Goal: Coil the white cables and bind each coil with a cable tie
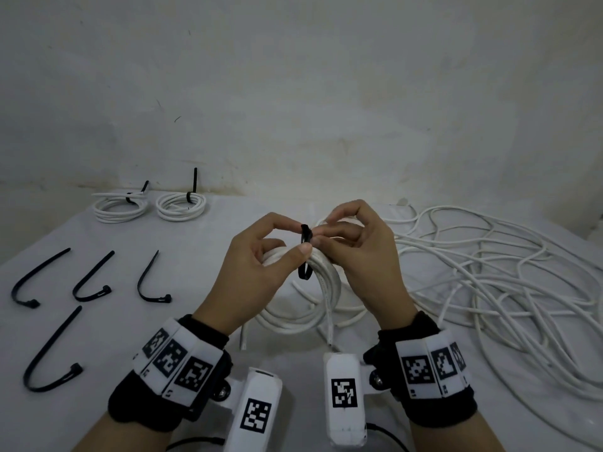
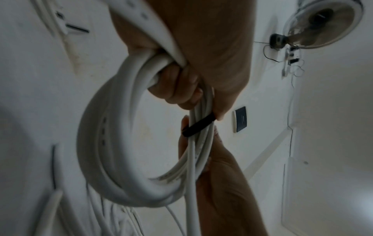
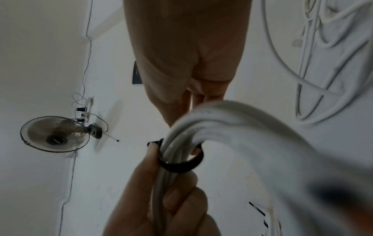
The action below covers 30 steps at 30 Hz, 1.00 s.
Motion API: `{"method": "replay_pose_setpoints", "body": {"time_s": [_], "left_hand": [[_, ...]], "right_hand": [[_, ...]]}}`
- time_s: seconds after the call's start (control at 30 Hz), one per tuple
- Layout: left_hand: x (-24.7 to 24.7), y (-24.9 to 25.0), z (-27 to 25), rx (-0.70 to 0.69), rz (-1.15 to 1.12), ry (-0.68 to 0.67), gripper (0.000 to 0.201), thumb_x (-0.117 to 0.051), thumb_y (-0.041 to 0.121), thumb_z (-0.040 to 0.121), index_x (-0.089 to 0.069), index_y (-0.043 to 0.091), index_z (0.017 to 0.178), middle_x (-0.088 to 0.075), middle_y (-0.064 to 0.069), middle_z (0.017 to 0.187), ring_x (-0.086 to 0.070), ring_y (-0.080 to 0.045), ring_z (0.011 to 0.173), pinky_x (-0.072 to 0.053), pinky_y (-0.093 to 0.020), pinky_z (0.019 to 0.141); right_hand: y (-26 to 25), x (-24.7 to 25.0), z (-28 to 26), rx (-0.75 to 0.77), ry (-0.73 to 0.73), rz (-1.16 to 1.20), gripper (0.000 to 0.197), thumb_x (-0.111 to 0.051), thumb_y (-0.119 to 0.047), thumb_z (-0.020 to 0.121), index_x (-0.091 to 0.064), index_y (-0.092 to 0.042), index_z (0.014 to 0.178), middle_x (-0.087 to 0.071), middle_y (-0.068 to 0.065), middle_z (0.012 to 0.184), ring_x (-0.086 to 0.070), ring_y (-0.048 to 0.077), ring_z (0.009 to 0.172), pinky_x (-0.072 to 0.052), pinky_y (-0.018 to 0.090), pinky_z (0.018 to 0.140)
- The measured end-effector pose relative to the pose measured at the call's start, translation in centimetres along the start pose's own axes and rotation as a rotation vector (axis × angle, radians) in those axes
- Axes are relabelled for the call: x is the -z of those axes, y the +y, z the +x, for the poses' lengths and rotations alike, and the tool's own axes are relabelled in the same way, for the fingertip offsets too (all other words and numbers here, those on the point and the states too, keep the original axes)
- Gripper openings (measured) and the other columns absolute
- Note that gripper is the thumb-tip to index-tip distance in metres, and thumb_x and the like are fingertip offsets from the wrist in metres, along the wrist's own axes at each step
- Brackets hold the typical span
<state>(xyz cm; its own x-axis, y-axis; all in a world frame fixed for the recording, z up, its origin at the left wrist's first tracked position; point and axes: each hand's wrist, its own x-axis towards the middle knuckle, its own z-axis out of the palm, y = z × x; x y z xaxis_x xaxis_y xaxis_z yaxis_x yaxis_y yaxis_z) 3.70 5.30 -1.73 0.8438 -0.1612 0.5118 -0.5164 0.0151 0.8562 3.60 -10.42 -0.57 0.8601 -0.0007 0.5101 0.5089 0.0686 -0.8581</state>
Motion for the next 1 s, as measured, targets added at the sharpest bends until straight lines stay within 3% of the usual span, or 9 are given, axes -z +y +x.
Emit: {"method": "replay_pose_setpoints", "body": {"time_s": [0.1, 0.27, 0.37, 0.5, 0.57, 0.67, 0.8, 0.9, 1.0], "left_hand": [[0.2, 0.1, 0.0, -0.025, 0.079, 0.029, 0.011, -0.069, 0.022, 0.084, -0.064, 0.022, 0.093, -0.046, 0.008, 0.043, -0.032, -0.004, 0.039, -0.027, -0.015, 0.043], [0.4, 0.2, 0.1, -0.04, 0.17, -0.013, 0.014, -0.068, 0.017, 0.085, -0.062, 0.019, 0.098, -0.062, -0.003, 0.054, -0.046, -0.002, 0.042, -0.035, -0.013, 0.048], [0.2, -0.1, -0.1, -0.013, 0.158, -0.051, 0.014, -0.067, 0.017, 0.086, -0.06, 0.017, 0.098, -0.06, 0.0, 0.051, -0.04, -0.003, 0.039, -0.032, -0.014, 0.045], [0.2, -0.8, -0.1, 0.016, 0.133, -0.107, 0.017, -0.071, 0.027, 0.082, -0.061, 0.024, 0.095, -0.064, -0.005, 0.06, -0.05, -0.015, 0.051, -0.039, -0.024, 0.052], [0.2, -0.8, -0.2, 0.017, 0.12, -0.106, 0.016, -0.071, 0.021, 0.084, -0.061, 0.02, 0.096, -0.062, -0.002, 0.057, -0.049, -0.009, 0.047, -0.037, -0.017, 0.051], [0.2, -0.5, 0.0, 0.011, 0.063, -0.065, 0.018, -0.067, 0.021, 0.083, -0.06, 0.014, 0.099, -0.058, 0.002, 0.056, -0.04, -0.002, 0.039, -0.032, -0.013, 0.045], [0.4, -0.3, 0.4, 0.061, -0.081, 0.007, 0.021, -0.058, 0.031, 0.085, -0.058, 0.018, 0.102, -0.042, 0.002, 0.048, -0.027, -0.012, 0.041, -0.025, -0.02, 0.041], [0.3, -0.3, 0.5, 0.095, -0.111, -0.006, 0.01, -0.046, 0.024, 0.096, -0.054, 0.02, 0.101, -0.041, 0.004, 0.048, -0.029, -0.011, 0.043, -0.026, -0.02, 0.04], [0.5, -0.5, 0.5, 0.091, -0.033, -0.046, 0.014, -0.042, 0.033, 0.095, -0.046, 0.027, 0.107, -0.05, 0.002, 0.058, -0.041, -0.01, 0.049, -0.036, -0.021, 0.047]], "right_hand": [[-0.2, -0.4, -0.2, 0.051, -0.057, -0.155, 0.018, -0.061, 0.009, 0.084, -0.061, -0.009, 0.087, -0.068, 0.002, 0.082, -0.068, 0.014, 0.077, -0.055, 0.025, 0.066], [-0.3, -1.1, -0.5, 0.134, 0.011, -0.253, 0.008, -0.069, -0.003, 0.083, -0.066, -0.01, 0.083, -0.067, 0.006, 0.084, -0.067, 0.012, 0.079, -0.052, 0.019, 0.069], [-0.3, -1.1, -0.5, 0.209, 0.064, -0.314, 0.011, -0.068, -0.002, 0.083, -0.065, -0.011, 0.08, -0.066, 0.001, 0.079, -0.064, 0.007, 0.077, -0.05, 0.016, 0.068], [-0.7, -0.6, -0.3, 0.245, 0.158, -0.223, 0.007, -0.069, 0.0, 0.083, -0.064, -0.005, 0.08, -0.065, -0.001, 0.075, -0.061, 0.003, 0.072, -0.045, 0.012, 0.066], [-0.9, -0.7, -0.3, 0.24, 0.16, -0.201, 0.007, -0.069, -0.001, 0.083, -0.064, -0.006, 0.081, -0.065, -0.002, 0.076, -0.06, 0.003, 0.072, -0.045, 0.012, 0.067], [-0.9, -0.6, -0.1, 0.174, 0.09, -0.162, 0.011, -0.071, -0.011, 0.083, -0.064, -0.015, 0.091, -0.066, -0.003, 0.086, -0.063, 0.006, 0.081, -0.049, 0.017, 0.072], [0.0, -0.6, -0.2, -0.058, -0.191, -0.196, 0.053, -0.076, -0.028, 0.075, -0.052, -0.024, 0.121, -0.064, 0.0, 0.112, -0.065, 0.009, 0.102, -0.054, 0.027, 0.085], [0.2, -1.6, -0.6, -0.034, -0.154, -0.173, 0.041, -0.077, -0.012, 0.078, -0.059, -0.021, 0.115, -0.071, 0.006, 0.094, -0.07, 0.02, 0.087, -0.058, 0.033, 0.072], [0.6, -1.7, -0.7, -0.003, -0.109, -0.181, 0.034, -0.075, -0.009, 0.079, -0.064, -0.018, 0.11, -0.073, 0.006, 0.088, -0.071, 0.023, 0.081, -0.059, 0.035, 0.066]]}}
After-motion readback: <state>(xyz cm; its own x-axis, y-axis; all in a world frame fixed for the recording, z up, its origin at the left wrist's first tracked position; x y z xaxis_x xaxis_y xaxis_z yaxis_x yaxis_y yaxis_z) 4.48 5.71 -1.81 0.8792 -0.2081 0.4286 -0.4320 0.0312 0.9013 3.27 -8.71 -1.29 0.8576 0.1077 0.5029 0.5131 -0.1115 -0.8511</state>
